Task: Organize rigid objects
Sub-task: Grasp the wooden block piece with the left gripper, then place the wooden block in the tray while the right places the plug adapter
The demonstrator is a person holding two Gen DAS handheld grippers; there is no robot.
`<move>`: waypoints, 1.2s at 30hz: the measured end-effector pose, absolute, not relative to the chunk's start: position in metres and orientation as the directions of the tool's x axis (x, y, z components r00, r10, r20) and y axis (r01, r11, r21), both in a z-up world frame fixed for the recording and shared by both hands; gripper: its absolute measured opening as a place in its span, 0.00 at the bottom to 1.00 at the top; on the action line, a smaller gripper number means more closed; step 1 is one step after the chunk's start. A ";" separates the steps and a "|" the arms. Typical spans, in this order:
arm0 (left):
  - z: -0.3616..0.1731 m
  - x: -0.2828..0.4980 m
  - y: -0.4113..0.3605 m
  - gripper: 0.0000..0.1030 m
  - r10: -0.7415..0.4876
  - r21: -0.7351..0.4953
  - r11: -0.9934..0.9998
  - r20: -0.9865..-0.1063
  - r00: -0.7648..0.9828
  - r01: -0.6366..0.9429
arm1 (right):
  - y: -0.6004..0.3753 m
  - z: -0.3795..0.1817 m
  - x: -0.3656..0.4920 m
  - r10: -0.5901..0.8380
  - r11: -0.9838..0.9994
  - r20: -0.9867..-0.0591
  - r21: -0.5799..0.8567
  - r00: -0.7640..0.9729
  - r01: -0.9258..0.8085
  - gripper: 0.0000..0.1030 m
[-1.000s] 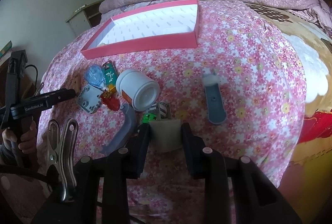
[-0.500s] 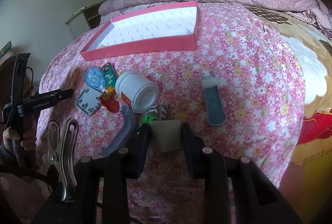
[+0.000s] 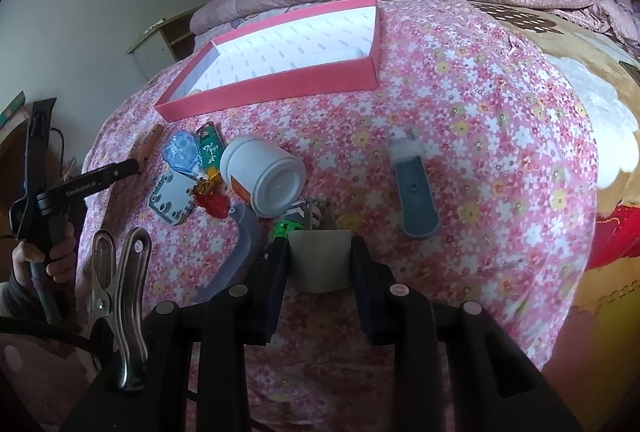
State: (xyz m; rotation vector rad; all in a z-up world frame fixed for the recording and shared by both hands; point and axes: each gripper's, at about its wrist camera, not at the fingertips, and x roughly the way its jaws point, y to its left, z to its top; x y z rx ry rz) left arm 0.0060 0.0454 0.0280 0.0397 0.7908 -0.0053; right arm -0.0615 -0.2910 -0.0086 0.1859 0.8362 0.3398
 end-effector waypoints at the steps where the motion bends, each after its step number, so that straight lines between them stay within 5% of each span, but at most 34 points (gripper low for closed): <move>1: 0.028 0.008 0.044 0.59 0.008 0.035 0.999 -0.708 0.706 0.023 | -0.291 -0.009 -0.062 0.367 0.930 -0.693 0.294 0.621 -0.221 0.31; 9: 0.019 0.030 0.041 0.13 -0.026 0.008 0.999 -0.737 0.676 0.048 | -0.290 -0.008 -0.063 0.364 0.931 -0.690 0.287 0.626 -0.225 0.31; 21: 0.039 0.004 0.045 0.11 -0.151 -0.106 0.989 -0.703 0.695 0.108 | -0.291 -0.001 -0.062 0.357 0.933 -0.671 0.280 0.650 -0.224 0.30; 36: 0.078 0.048 0.015 0.11 -0.202 -0.106 0.979 -0.657 0.727 0.177 | -0.292 0.028 -0.039 0.367 0.930 -0.641 0.266 0.674 -0.254 0.30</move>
